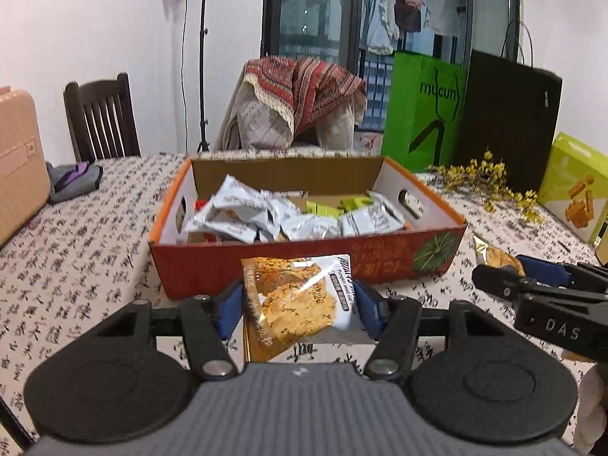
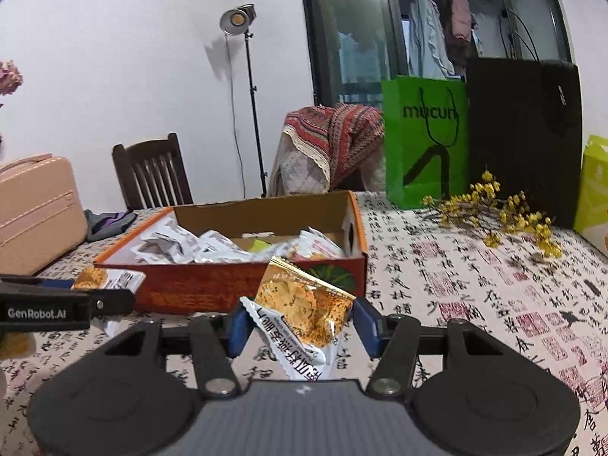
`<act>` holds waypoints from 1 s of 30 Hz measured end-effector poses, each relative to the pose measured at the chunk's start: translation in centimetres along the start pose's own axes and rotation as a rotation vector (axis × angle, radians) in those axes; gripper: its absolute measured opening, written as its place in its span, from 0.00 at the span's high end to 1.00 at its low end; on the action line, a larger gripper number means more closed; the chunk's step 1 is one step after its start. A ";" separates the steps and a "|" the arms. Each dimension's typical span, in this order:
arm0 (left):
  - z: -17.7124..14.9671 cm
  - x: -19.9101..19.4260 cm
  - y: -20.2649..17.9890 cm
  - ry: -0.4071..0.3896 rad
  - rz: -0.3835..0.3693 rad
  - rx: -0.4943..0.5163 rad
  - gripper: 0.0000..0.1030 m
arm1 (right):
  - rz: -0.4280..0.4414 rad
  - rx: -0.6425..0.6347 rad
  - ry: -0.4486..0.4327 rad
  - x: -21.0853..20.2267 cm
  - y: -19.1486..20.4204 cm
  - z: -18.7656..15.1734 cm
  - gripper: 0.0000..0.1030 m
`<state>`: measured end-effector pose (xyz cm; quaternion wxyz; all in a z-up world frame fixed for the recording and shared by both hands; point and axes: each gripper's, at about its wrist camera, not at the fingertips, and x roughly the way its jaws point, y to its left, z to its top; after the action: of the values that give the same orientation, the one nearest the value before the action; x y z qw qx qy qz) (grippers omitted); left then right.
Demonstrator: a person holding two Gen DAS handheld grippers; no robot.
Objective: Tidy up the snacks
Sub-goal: 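Carry both cracker packets over the box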
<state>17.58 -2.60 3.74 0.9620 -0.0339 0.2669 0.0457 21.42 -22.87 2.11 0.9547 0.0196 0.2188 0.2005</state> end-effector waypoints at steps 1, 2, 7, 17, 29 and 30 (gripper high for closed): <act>0.3 -0.3 0.0 -0.011 -0.001 0.002 0.40 | 0.003 -0.006 -0.005 -0.2 0.2 0.3 0.46; 0.5 -0.6 0.0 -0.021 -0.002 0.002 0.40 | 0.006 -0.011 -0.010 -0.3 0.5 0.6 0.46; 2.0 -1.5 0.2 -0.071 -0.009 0.004 0.40 | 0.017 -0.034 -0.030 -0.4 1.5 2.3 0.46; 5.6 -0.3 1.1 -0.118 -0.020 -0.017 0.40 | 0.029 -0.028 -0.036 2.0 2.7 6.0 0.46; 9.5 4.1 2.0 -0.109 -0.015 -0.067 0.40 | 0.022 0.002 -0.027 7.1 2.5 10.1 0.46; 9.8 4.6 2.1 -0.108 -0.012 -0.073 0.40 | 0.021 0.008 -0.023 7.7 2.4 10.4 0.46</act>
<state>26.29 0.69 9.68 0.9735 -0.0679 0.2124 0.0516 31.31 -17.15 8.65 0.9550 0.0280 0.2082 0.2097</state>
